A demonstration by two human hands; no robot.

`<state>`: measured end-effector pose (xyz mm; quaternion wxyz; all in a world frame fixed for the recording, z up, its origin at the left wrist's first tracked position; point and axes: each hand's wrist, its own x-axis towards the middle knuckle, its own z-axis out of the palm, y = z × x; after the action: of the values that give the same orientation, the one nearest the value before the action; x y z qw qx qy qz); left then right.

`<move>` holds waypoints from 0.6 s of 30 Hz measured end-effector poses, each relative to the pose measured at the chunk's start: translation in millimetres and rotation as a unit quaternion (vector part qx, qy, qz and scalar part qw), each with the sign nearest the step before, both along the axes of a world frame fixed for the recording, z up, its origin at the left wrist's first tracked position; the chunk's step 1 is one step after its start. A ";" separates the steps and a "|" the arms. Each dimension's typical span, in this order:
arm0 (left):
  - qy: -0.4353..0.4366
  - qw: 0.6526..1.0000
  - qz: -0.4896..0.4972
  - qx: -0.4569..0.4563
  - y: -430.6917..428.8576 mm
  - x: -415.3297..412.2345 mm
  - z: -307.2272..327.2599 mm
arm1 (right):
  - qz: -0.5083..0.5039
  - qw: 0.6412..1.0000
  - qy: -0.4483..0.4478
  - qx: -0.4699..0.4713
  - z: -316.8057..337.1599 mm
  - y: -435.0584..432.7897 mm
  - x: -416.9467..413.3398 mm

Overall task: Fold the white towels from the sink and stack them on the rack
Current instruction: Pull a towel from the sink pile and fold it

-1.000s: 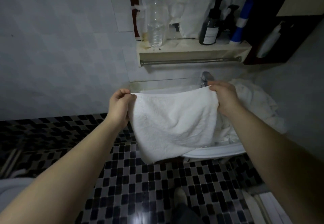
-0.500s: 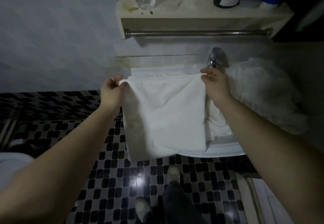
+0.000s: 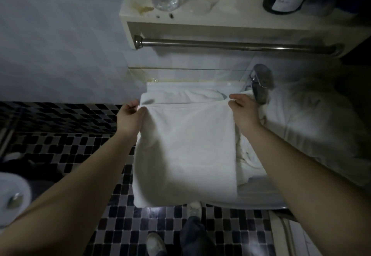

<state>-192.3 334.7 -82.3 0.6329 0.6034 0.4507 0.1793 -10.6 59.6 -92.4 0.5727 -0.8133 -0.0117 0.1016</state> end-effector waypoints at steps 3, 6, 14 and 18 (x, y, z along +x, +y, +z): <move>0.016 0.999 -0.009 0.035 10.9 12.9 -4.0 | 0.003 1.000 -0.014 -0.004 -6.3 13.5 9.6; 0.026 0.998 -0.001 0.062 25.0 26.5 -8.0 | -0.001 0.999 -0.034 0.017 -6.1 29.4 22.0; 0.090 0.992 -0.053 0.070 46.3 46.8 -36.7 | 0.008 0.991 0.005 -0.130 -26.9 48.0 57.0; 0.153 0.985 -0.076 0.002 44.9 30.8 -57.6 | 0.022 0.986 0.080 -0.143 -36.0 38.5 57.7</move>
<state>-161.6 379.6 -139.9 0.5672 0.6576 0.4945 0.0372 47.1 98.0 -128.3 0.4473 -0.8756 0.0313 0.1794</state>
